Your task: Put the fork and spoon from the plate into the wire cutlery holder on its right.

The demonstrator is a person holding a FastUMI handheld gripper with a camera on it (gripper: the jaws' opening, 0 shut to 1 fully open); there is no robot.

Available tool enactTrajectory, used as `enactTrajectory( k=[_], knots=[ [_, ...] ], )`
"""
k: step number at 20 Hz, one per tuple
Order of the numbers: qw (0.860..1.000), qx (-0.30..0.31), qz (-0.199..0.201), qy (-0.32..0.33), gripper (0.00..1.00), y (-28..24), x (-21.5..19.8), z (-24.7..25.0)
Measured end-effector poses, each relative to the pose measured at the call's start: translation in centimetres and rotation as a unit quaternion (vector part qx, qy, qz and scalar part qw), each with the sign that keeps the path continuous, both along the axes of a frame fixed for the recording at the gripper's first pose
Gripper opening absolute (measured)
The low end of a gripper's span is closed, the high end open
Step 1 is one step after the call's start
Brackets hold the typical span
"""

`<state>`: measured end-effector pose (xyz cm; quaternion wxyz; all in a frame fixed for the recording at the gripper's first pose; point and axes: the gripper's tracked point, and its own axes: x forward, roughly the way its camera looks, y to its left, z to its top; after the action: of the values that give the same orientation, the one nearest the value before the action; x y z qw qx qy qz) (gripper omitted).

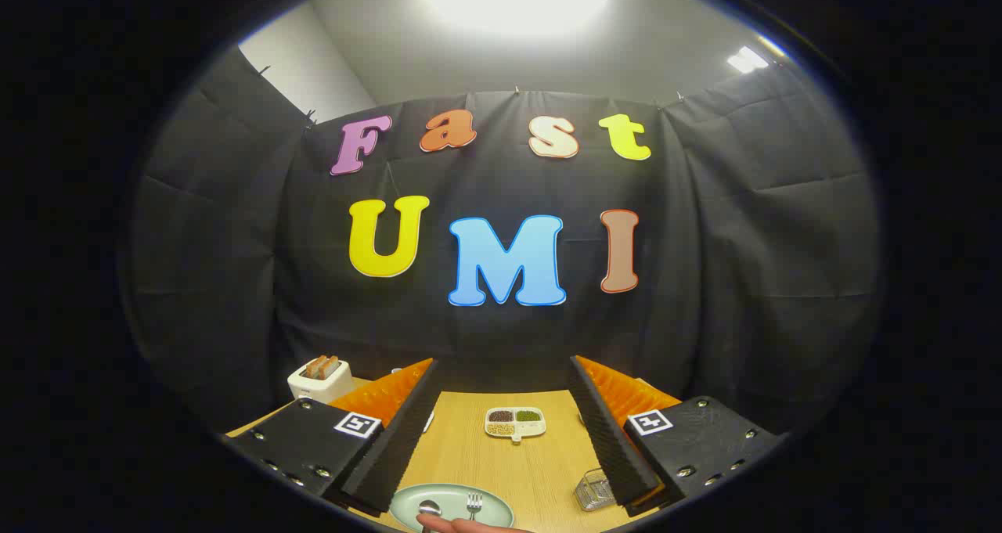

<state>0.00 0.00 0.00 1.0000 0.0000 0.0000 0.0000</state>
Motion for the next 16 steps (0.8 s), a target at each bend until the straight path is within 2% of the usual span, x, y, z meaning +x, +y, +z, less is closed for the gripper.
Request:
enactTrajectory(
  k=[13, 16],
  knots=[
    [1.0, -0.005, -0.01, -0.009, 0.99, -0.1, -0.6, 0.0],
    [1.0, -0.019, 0.016, 0.0, 0.99, 1.2, -0.4, -1.3]
  ],
)
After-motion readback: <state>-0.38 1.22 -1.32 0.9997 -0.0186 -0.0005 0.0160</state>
